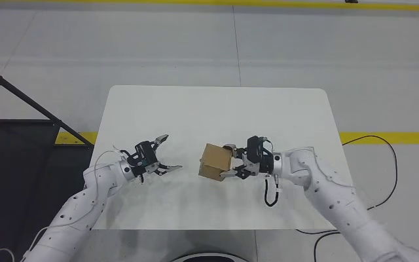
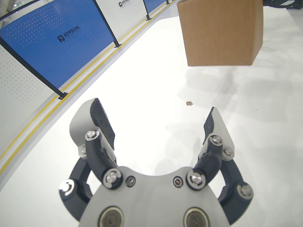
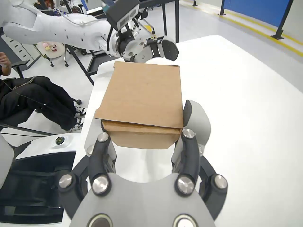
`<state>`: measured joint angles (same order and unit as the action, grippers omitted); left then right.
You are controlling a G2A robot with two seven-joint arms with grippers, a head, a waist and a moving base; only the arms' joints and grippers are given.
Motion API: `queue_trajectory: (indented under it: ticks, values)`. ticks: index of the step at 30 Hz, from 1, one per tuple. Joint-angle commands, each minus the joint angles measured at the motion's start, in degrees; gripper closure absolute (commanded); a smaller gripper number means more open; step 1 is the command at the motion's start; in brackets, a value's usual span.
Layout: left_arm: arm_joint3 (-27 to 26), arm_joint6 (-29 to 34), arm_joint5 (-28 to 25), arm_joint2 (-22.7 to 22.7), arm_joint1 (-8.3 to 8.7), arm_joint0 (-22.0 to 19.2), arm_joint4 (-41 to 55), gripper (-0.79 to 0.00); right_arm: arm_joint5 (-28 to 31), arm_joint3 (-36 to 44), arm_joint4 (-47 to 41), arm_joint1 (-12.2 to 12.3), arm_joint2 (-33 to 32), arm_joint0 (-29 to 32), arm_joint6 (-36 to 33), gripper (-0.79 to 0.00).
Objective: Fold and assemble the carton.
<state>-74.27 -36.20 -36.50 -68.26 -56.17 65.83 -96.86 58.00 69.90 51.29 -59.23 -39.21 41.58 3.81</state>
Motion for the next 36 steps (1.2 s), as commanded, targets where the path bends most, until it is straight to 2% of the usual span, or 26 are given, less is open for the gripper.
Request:
queue_trajectory:
  ticks: [1, 6, 13, 20, 28, 29, 31, 32, 33, 36]
  values:
    - [0.0, 0.0, 0.0, 0.0, 0.00, 0.0, 0.0, -0.785, 0.0, -1.5, -0.1, 0.0, 2.0, -1.2, 0.9, 0.000]
    - [0.0, 0.0, 0.0, 0.0, 0.00, 0.0, 0.0, -0.785, 0.0, -4.6, 3.6, 0.2, 6.3, -4.2, 4.6, 0.000]
    - [0.0, 0.0, 0.0, 0.0, 0.00, 0.0, 0.0, -0.785, 0.0, -8.1, 8.1, 0.1, 9.1, -6.2, 8.9, 0.000]
    - [0.0, 0.0, 0.0, 0.0, 0.00, 0.0, 0.0, -0.785, -1.2, -10.6, 14.2, -0.8, 8.9, -6.7, 13.7, 0.000]
    - [0.0, 0.0, 0.0, 0.0, 0.00, 0.0, 0.0, -0.785, -1.5, -12.8, 17.2, -2.0, 8.5, -6.7, 15.5, 0.000]
    - [0.0, 0.0, 0.0, 0.0, 0.00, 0.0, 0.0, -0.785, -1.4, -13.0, 17.3, -2.1, 8.5, -6.7, 15.6, -0.092]
    - [0.0, 0.0, 0.0, 0.0, 0.00, 0.0, 0.0, -0.785, -1.3, -13.4, 17.6, -2.4, 8.4, -6.7, 15.8, -0.474]
    - [0.0, 0.0, 0.0, 0.0, 0.00, 0.0, 0.0, -0.785, -1.3, -13.6, 17.7, -2.5, 8.3, -6.7, 15.9, -0.736]
    - [0.0, 0.0, 0.0, 0.0, 0.00, 0.0, 0.0, -0.785, -1.4, -13.7, 17.9, -2.6, 8.2, -6.7, 15.9, -0.785]
    - [0.0, 0.0, 0.0, 0.0, 0.00, 0.0, 0.0, -0.785, -1.4, -13.6, 18.5, -2.8, 7.8, -6.7, 16.0, -0.785]
